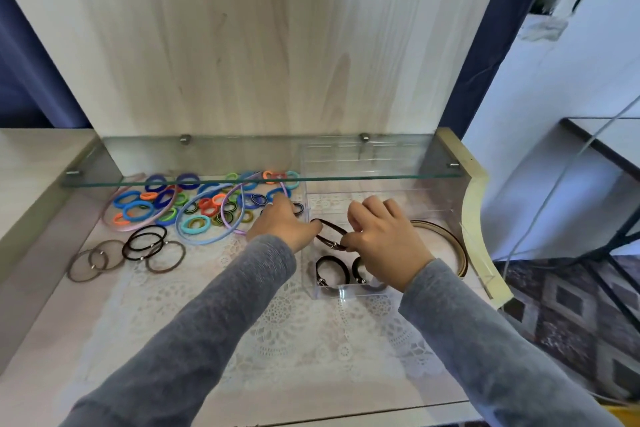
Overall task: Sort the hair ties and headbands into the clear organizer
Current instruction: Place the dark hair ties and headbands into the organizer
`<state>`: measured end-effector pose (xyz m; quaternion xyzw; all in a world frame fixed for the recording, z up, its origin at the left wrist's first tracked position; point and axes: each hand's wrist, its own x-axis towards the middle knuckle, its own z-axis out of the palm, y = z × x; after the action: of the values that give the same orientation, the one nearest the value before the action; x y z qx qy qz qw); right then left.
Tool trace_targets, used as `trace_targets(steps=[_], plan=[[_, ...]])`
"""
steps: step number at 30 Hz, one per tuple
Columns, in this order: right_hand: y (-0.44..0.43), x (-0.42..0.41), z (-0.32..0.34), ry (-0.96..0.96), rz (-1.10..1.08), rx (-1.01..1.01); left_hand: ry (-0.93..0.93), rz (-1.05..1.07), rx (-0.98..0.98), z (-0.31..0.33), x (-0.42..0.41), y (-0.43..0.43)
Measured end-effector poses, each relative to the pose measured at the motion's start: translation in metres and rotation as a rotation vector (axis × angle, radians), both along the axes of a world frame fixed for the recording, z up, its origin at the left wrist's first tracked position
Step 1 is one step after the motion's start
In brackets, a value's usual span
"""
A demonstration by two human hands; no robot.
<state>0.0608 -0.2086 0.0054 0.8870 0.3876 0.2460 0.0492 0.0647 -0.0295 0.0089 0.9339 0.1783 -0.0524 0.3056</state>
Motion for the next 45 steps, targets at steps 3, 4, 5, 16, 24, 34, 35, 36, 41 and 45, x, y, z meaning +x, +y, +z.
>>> trace_targets(steps=[3,4,5,16,24,34,35,36,41,45], plan=[[0.001,0.006,-0.006,0.044,-0.013,-0.005,0.000,0.062,-0.085,-0.002,0.006,0.001],[0.002,0.008,-0.007,0.055,-0.017,-0.012,-0.003,0.079,-0.099,-0.002,0.008,0.000],[0.003,0.010,-0.008,0.062,-0.018,-0.023,-0.003,0.090,-0.102,-0.002,0.011,-0.001],[0.013,0.019,-0.009,0.116,0.020,-0.073,0.070,0.119,0.112,-0.007,0.029,-0.013],[0.018,0.020,-0.008,0.115,0.012,-0.105,0.125,0.094,0.116,-0.005,0.036,-0.013],[0.019,0.016,-0.006,0.120,0.010,-0.111,0.206,0.041,0.100,0.006,0.038,-0.013],[0.018,0.016,-0.006,0.122,0.007,-0.112,0.211,0.039,0.092,0.006,0.038,-0.013],[0.018,0.016,-0.006,0.125,0.003,-0.114,0.211,0.039,0.087,0.006,0.038,-0.013],[0.019,0.014,-0.004,0.164,-0.006,-0.114,0.183,0.037,0.010,0.005,0.036,-0.011],[0.019,0.012,0.001,0.229,-0.017,-0.111,0.160,0.032,-0.035,0.004,0.030,-0.005]])
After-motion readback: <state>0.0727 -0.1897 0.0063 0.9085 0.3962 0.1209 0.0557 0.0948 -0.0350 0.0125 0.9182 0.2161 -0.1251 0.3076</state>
